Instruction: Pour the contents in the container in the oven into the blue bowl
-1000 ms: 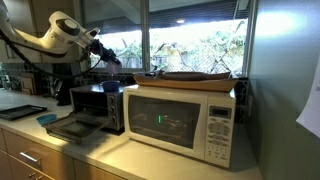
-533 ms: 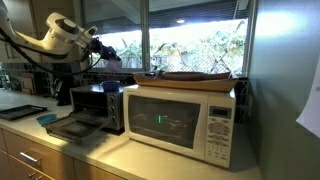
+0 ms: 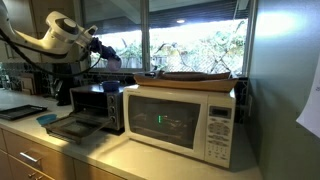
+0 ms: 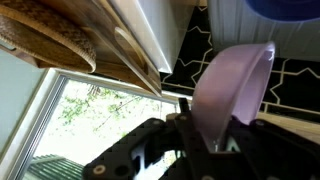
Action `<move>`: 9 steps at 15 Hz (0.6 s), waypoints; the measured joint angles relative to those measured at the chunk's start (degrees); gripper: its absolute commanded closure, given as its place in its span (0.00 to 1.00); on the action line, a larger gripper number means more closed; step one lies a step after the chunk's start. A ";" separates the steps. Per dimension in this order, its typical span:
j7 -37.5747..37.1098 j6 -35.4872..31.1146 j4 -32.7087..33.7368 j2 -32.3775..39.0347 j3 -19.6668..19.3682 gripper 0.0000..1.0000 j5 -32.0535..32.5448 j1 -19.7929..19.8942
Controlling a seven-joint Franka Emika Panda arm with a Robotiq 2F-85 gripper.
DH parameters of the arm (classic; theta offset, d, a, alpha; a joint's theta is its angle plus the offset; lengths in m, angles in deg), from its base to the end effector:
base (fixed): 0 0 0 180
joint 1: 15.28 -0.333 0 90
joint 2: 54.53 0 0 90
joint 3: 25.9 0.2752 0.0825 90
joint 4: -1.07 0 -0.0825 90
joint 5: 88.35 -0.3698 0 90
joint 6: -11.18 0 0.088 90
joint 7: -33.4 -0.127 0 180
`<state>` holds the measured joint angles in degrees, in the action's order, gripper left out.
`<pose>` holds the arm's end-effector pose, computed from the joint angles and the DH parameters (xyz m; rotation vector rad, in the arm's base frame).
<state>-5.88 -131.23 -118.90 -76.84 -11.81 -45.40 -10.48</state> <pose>0.4963 0.0936 0.6191 2.4470 -0.0922 1.2806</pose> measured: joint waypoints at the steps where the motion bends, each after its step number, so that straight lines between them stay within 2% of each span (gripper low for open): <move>1: 0.04 -0.01 -0.01 0.00 -0.54 0.95 -2.70 -0.67; 9: 4.95 -0.05 0.00 -0.07 -4.33 0.95 -31.46 -5.42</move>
<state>-0.92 -131.28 -118.90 -76.92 -16.14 -76.86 -15.90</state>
